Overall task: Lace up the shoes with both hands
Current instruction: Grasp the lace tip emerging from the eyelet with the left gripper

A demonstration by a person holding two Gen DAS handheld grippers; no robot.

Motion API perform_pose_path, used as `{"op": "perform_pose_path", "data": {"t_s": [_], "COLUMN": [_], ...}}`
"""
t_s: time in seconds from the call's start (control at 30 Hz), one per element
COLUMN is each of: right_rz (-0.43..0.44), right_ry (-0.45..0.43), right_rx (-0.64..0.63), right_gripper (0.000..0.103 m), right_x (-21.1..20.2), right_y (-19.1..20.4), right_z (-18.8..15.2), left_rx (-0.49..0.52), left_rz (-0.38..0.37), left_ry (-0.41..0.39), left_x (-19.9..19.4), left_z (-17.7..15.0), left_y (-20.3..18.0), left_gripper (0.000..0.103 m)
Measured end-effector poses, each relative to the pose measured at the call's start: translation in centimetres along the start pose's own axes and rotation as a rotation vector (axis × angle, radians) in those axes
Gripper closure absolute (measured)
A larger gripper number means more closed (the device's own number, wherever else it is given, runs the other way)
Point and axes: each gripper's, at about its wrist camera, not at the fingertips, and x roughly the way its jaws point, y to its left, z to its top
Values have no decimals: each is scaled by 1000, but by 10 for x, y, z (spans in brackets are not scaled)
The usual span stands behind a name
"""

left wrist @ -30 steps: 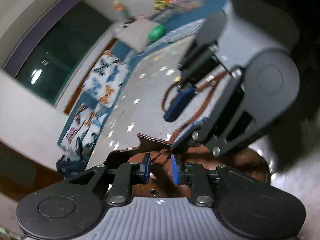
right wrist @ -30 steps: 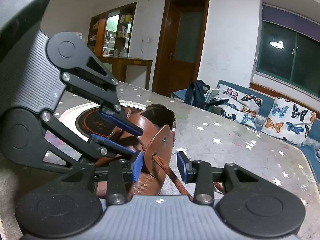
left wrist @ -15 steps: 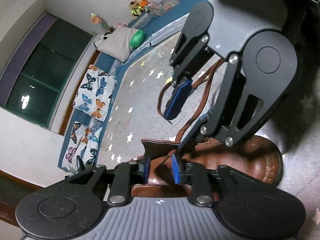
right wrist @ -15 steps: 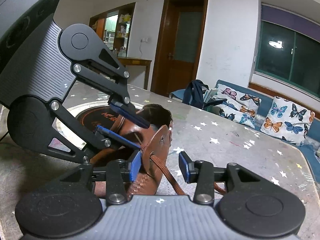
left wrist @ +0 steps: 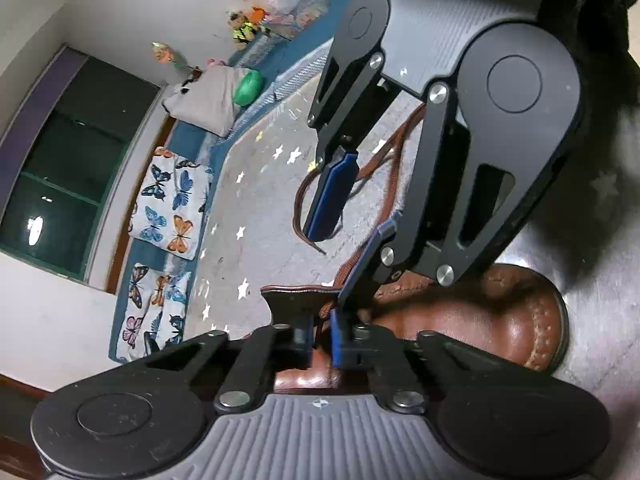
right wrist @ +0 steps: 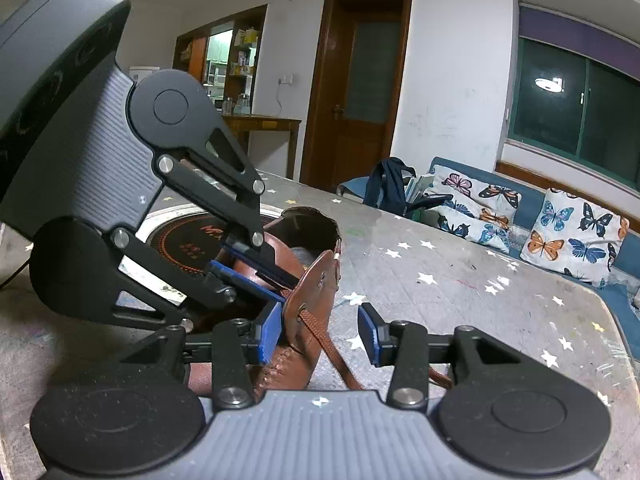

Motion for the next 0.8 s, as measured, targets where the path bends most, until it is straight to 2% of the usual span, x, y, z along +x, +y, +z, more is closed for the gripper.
{"op": "perform_pose_path", "data": {"t_s": [0.1,0.3,0.43,0.57,0.8], "right_rz": [-3,-15,-31,-48,-81], "right_ry": [-3,-6,-6,-5,3], "right_rx": [6,26,35,60,71], "right_gripper": [62,62,61,61,61], "right_x": [-1,-3,-3,-4,-4], "right_y": [-3,-8,-8,-10,-3], "right_z": [1,2,3,4,2], "left_rx": [-54,-296,-464,-620,-801], "left_rz": [56,267,376,437,576], "left_ry": [3,19,16,20,30], "left_x": [-2,-25,-49,-75,-115], "left_z": [0,-4,-10,-17,-30], "left_y": [-7,-10,-7,1,18], "left_gripper": [100,100,100,100,100]}}
